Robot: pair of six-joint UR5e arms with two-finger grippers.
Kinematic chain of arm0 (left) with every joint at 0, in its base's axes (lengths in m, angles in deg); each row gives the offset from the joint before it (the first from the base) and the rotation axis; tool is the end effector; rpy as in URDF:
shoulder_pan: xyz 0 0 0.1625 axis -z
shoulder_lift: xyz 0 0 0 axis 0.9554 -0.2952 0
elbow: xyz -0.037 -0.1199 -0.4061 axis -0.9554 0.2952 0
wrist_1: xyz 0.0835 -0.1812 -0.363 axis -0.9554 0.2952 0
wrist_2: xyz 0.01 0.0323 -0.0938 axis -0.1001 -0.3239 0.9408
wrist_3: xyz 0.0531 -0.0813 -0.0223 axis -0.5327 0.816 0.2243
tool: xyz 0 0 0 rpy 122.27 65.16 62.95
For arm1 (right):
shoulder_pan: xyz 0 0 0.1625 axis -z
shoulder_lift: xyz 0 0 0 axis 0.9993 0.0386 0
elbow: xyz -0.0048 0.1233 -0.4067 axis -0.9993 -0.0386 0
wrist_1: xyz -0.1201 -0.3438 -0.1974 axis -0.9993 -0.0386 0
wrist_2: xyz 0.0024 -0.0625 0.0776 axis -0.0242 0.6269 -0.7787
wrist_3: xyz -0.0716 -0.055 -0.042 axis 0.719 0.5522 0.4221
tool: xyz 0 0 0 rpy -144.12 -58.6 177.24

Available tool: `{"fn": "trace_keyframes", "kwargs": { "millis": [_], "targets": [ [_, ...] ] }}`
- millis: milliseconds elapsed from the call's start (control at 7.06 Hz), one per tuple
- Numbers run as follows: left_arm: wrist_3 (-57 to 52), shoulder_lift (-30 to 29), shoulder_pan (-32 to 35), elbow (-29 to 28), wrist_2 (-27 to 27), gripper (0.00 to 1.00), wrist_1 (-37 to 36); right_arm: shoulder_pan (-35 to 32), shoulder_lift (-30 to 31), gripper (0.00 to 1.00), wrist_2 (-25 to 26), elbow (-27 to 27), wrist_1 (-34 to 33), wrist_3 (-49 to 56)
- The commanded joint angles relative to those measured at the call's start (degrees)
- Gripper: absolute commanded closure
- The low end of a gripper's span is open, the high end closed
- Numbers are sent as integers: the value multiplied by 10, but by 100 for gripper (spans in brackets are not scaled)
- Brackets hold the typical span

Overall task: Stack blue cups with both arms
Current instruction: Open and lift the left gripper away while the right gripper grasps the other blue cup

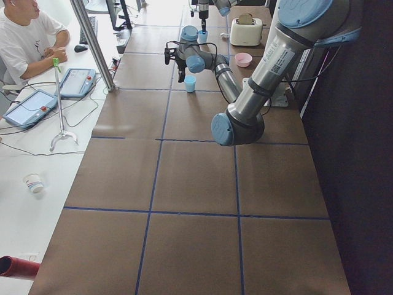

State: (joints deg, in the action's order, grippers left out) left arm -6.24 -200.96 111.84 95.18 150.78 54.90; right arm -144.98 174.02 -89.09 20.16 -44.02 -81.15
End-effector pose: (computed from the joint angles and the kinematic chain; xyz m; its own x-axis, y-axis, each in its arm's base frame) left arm 0.4445 -0.4891 0.1615 0.4448 -0.0977 -0.8903 0.2785 0.9598 0.0338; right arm -0.1791 -0.4024 0.6156 0.6254 -0.0648 0.7776 0.0502 0.9978 0.0428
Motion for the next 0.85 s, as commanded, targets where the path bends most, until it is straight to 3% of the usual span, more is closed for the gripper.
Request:
{"fn": "trace_keyframes", "kwargs": {
  "millis": [0,142,283,708],
  "targets": [
    [-2,8,19,10,9,0,0,2,-25,100,-38,13,-8,1],
    [-2,17,33,10,22,0,6,-12,-54,100,-90,23,-9,-1],
    [-6,24,44,13,23,0,9,-13,-94,100,-94,30,-21,-2],
    [-35,67,69,40,39,0,9,15,-317,100,-73,87,-305,-85]
  ]
}}
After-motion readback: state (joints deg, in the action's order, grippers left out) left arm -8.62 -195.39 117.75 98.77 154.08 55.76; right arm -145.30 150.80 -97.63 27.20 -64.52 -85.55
